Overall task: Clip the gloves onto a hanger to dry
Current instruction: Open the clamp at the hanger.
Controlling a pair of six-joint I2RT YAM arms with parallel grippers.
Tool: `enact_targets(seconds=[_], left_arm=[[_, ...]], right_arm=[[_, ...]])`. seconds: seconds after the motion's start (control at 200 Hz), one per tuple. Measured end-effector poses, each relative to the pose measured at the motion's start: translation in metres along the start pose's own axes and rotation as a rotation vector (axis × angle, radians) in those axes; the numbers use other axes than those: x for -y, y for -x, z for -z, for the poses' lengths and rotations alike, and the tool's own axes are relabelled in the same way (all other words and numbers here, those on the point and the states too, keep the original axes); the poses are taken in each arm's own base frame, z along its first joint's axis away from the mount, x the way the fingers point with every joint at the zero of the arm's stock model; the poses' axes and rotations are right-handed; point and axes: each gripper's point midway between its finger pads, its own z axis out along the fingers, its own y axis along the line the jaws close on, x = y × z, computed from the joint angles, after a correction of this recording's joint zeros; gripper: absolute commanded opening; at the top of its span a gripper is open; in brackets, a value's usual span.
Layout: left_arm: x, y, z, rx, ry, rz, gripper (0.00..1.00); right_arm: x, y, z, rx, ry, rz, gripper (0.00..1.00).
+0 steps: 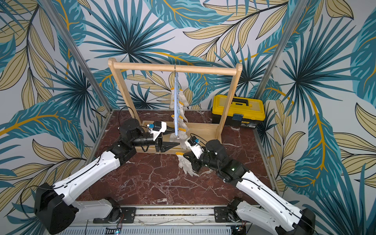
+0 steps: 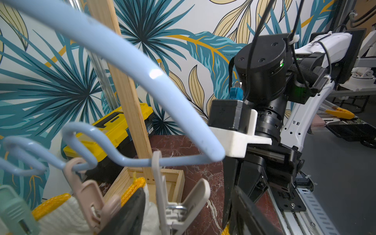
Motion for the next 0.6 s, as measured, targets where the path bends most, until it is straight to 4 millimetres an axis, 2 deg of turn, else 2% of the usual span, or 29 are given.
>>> enact_targets(seconds=[0.18,0.37,0.601], left_arm=[[-0.002,0.006,-0.004,-0.001,0.011,-0.008,0.53],[-0.003,0.013,-0.005,0.009,0.013,-0.027,0.46],[-0.003,0.010,-0.007,0.004,0.011,-0.024,0.37]], right_arm=[[0.002,0.001,0.000,0.006,-0.005,-0.001,0.00],[0.004,0.006,0.002,0.024,-0.012,0.000,0.00],[0.006,0.007,0.002,0.028,-0.015,-0.002,0.00]])
